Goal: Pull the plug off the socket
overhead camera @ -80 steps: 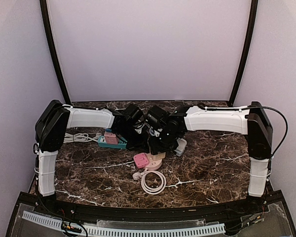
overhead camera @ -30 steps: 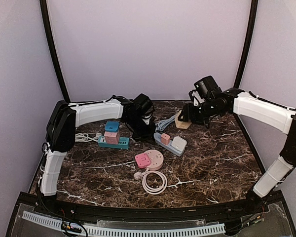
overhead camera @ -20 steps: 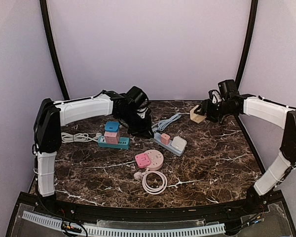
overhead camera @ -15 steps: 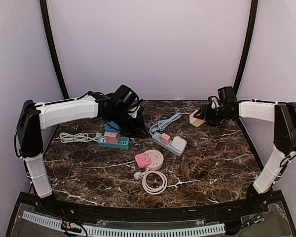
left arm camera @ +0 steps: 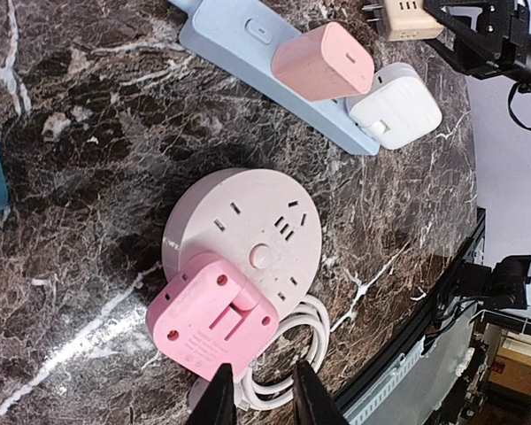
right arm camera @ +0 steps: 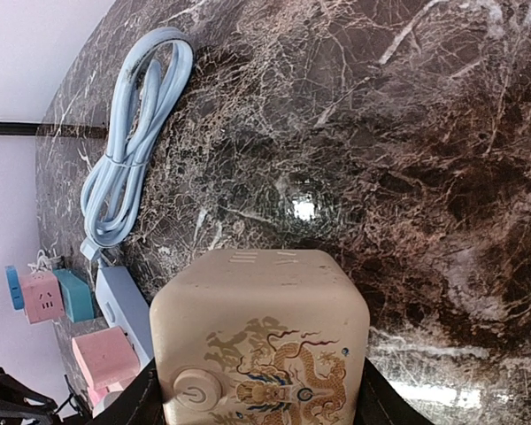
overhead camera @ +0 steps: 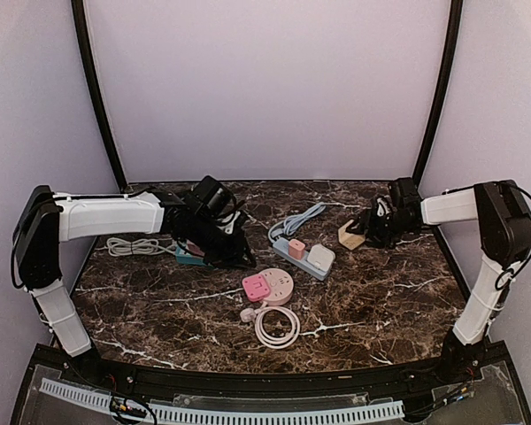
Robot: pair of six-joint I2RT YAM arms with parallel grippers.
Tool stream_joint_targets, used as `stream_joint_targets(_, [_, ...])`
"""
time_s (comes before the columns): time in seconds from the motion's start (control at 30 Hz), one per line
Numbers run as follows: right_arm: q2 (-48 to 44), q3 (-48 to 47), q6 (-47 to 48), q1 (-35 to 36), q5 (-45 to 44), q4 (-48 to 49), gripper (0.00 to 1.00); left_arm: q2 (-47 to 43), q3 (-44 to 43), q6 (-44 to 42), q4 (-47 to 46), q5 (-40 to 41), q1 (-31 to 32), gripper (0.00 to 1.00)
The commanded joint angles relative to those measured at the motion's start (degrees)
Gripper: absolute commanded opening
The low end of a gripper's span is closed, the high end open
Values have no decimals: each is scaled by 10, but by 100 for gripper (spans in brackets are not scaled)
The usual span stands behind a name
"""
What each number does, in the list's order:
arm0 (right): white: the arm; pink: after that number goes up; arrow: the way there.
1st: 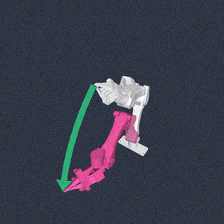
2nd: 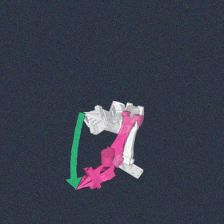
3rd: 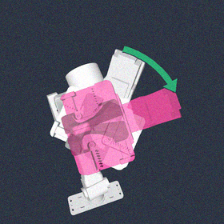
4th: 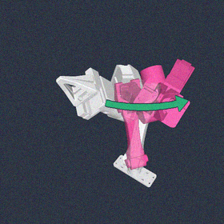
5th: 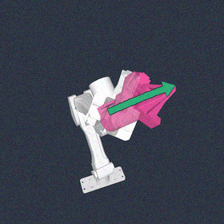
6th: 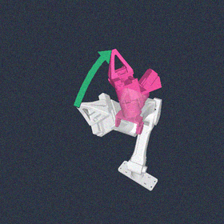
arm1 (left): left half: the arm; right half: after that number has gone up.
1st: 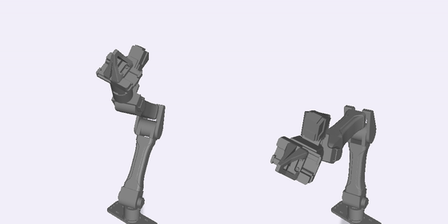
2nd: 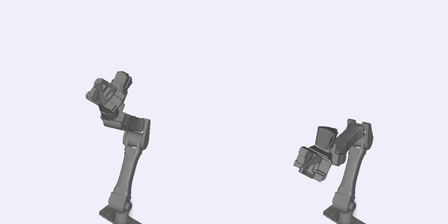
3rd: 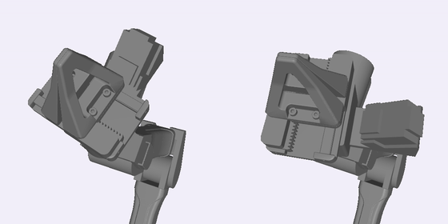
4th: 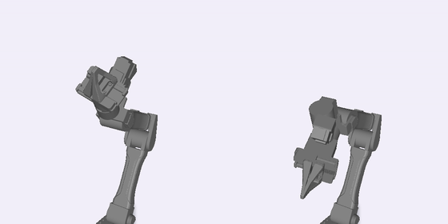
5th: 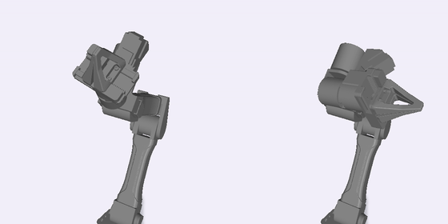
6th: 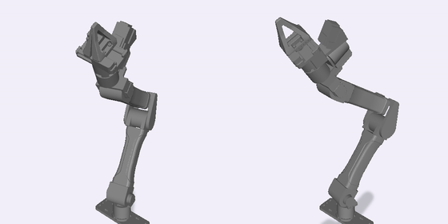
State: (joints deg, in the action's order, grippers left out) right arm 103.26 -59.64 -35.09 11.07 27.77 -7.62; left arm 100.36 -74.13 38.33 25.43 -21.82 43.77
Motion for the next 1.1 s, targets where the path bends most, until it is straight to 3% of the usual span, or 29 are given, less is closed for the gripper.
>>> stream_joint_targets(0.0, [-5,13,-2,-7,8,25,60,-30,30,7,-23,-22,1,23])
stream_joint_targets(0.13, [-10,15,9,-8,-8,-1,74,-36,54,13,-34,-29,1,26])
stream_joint_targets(0.3, [-36,9,28,-8,-53,-49,85,-45,86,24,-48,-33,1,30])
stream_joint_targets(0.6, [-97,12,55,0,-101,-108,87,-59,127,48,-80,-40,1,34])
stream_joint_targets(0.8, [-48,-28,56,24,-104,-106,87,-56,133,56,-95,-46,1,34])
stream_joint_targets(1.07, [-46,10,27,16,-129,-84,78,-67,143,59,-91,-36,1,34])
